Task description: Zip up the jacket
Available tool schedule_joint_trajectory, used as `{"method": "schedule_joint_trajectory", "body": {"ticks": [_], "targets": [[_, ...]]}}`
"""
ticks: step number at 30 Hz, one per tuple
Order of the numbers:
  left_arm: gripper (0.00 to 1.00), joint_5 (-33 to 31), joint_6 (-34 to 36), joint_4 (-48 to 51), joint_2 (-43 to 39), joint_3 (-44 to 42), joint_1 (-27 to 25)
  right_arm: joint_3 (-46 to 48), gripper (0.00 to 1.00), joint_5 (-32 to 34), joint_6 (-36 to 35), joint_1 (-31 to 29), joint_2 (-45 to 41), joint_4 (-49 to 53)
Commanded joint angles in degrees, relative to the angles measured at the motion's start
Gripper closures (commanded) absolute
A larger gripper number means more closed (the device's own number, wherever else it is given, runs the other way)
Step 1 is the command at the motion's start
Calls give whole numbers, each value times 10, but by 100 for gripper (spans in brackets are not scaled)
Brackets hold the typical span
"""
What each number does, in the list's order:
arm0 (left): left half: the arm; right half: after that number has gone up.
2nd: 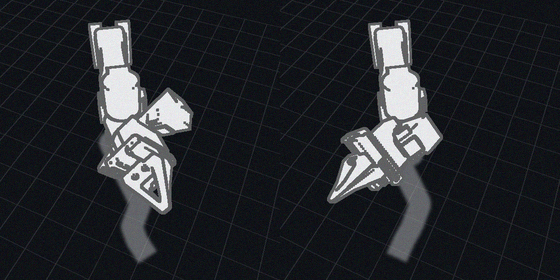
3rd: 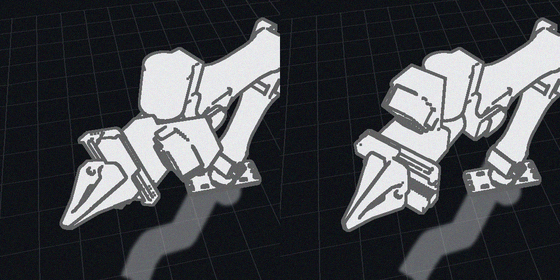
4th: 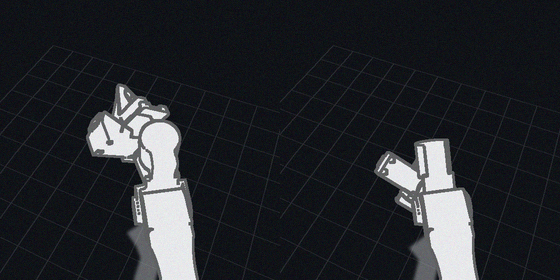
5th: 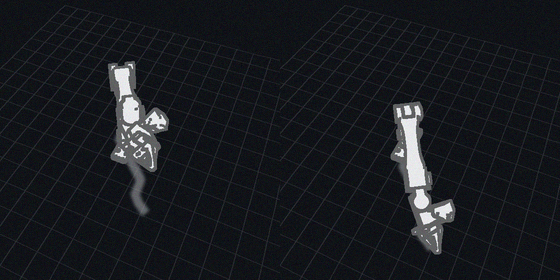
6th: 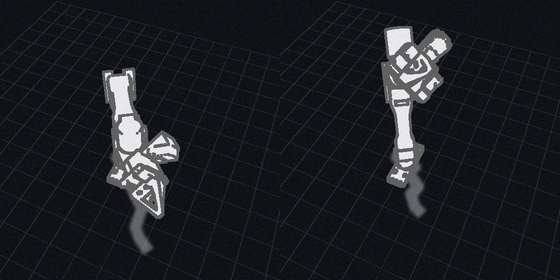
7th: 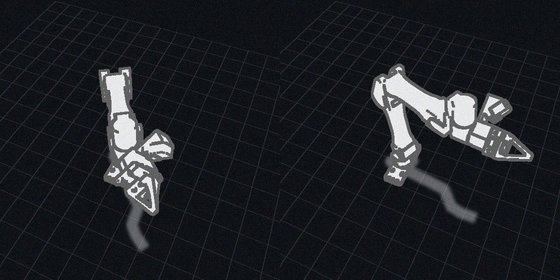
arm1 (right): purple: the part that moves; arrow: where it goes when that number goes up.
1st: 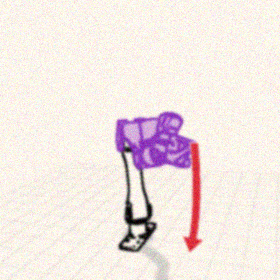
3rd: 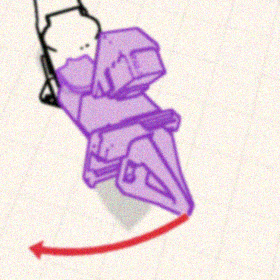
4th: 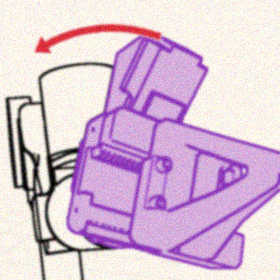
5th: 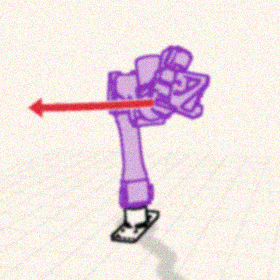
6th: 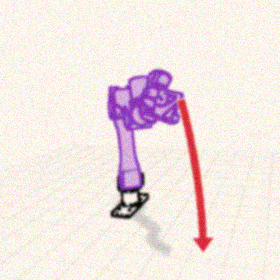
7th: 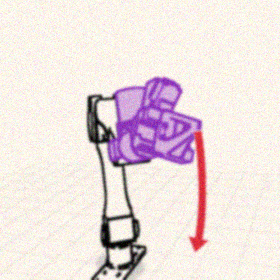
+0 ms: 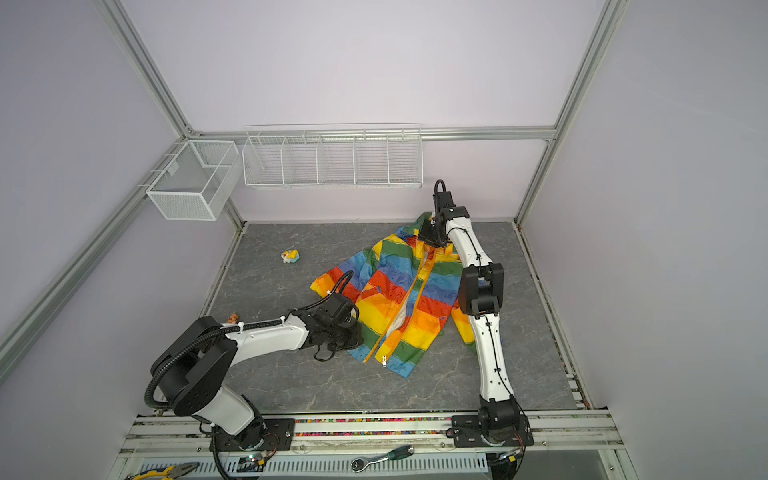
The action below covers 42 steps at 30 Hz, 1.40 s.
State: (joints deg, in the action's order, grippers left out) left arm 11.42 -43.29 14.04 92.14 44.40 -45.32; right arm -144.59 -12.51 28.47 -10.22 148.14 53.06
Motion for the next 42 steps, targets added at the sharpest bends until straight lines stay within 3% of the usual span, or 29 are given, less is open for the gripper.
{"method": "schedule_joint_trajectory", "body": {"ticks": [1,9,16,31,38,42], "targets": [[98,-45,2,73,10,-11,7,-16,49,-8,-20,0,-11,-4],[95,-50,4,77,2,-12,7,66,37,12,-36,8,-74,-25],[94,-47,7,77,5,-12,7,129,35,-48,-8,32,-100,-89],[94,-36,11,64,27,-10,7,125,46,-166,73,52,-43,-213],[94,-34,10,64,31,-7,7,93,32,-160,68,55,-12,-201],[94,-36,11,66,32,-7,7,110,30,-145,48,64,-34,-192]]}}
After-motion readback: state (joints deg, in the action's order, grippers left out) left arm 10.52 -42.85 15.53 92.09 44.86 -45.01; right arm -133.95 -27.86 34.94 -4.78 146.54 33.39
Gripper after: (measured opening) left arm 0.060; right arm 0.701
